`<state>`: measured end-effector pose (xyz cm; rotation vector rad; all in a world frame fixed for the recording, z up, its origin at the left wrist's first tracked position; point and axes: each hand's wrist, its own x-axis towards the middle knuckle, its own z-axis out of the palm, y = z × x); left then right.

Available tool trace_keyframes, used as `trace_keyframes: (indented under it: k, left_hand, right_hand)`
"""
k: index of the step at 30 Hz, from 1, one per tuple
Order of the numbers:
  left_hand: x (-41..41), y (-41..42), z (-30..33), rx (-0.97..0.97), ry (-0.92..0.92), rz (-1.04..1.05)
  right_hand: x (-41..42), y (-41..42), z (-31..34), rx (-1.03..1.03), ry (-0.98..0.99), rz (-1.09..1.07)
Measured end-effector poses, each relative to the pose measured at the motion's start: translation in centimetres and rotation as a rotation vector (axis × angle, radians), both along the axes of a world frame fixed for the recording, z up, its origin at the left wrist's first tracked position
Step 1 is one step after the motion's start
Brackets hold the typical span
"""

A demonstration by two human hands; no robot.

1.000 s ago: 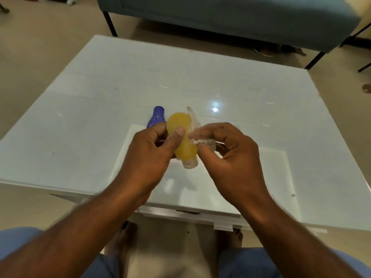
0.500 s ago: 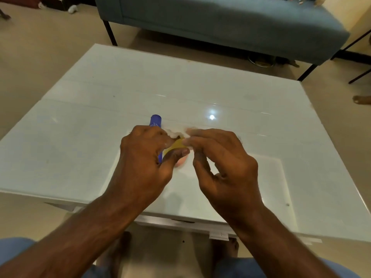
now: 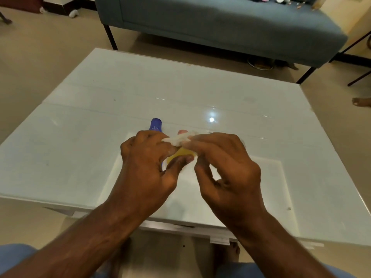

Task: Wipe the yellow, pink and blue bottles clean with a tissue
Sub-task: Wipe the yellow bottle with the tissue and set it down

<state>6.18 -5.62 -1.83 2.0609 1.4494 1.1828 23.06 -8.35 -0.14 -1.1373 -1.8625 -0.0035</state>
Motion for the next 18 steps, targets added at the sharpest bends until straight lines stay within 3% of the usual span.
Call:
trace_keyframes:
  k: [3,8,18]
  left_hand:
    - [0.1,-0.2,0.3,-0.03,-0.021,-0.018]
    - [0.2,-0.4,1.4,-0.123,-0.126,0.017]
    - [0.5,-0.5,2.5,-0.212,-0.167,0.027]
  right_hand:
    - [-0.1,-0.1,0.4,-0.015,0.016,0.043]
    - [0.4,0.4,0.9,-0.296,0.404,-0.134]
    - [0.7,0.8,0.8,-0.484,0.646,-0.142]
